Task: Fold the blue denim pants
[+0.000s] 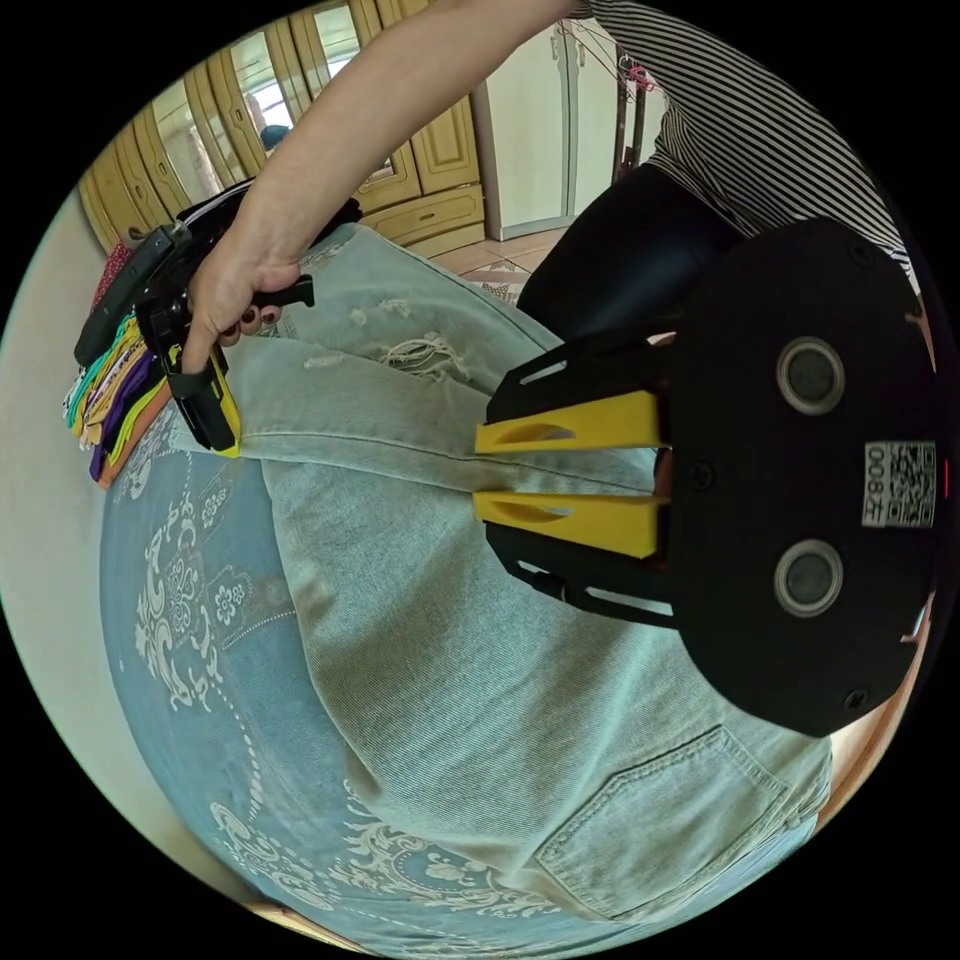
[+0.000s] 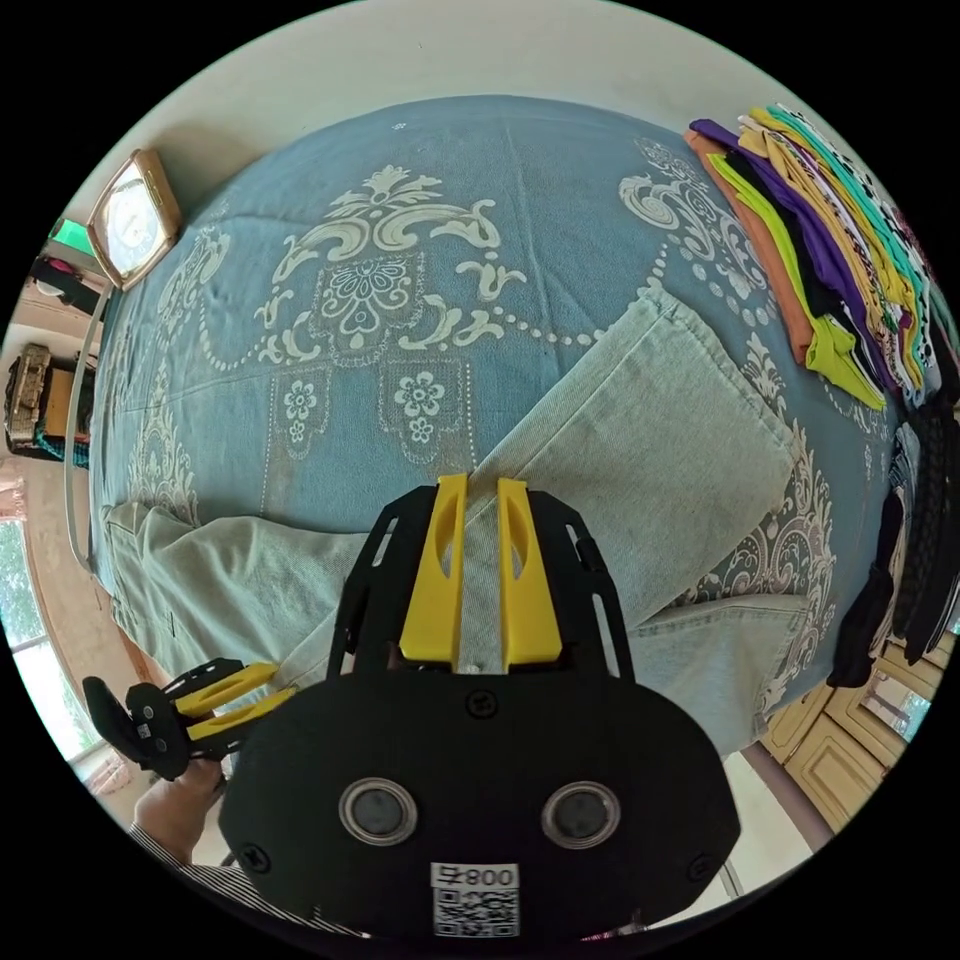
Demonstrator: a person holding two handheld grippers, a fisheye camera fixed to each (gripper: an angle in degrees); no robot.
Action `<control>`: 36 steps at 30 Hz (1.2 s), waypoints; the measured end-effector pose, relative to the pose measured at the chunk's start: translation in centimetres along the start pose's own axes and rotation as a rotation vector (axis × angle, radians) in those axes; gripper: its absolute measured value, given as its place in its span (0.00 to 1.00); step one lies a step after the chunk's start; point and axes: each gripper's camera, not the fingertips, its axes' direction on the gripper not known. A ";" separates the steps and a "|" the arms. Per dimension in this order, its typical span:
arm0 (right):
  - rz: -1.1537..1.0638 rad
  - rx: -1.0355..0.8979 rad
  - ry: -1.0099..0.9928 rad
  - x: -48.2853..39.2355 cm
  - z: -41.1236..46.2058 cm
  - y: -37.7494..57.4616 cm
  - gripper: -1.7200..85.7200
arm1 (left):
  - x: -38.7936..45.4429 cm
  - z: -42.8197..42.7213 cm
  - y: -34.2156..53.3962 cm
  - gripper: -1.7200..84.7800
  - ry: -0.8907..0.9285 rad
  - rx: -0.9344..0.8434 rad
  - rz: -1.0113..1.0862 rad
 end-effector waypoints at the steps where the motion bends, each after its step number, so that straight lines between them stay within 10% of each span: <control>1: 0.001 -0.002 -0.002 0.2 -0.2 0.1 0.07 | 0.4 0.4 -0.4 0.07 0.015 -0.002 0.003; 18: 0.104 0.349 -0.453 15.5 -15.8 18.4 0.03 | 13.6 0.3 -1.4 0.04 -0.108 0.121 0.240; 36: 0.265 0.337 -0.533 22.8 -13.2 36.0 0.03 | 24.4 10.1 -2.5 0.04 -0.353 -0.117 0.451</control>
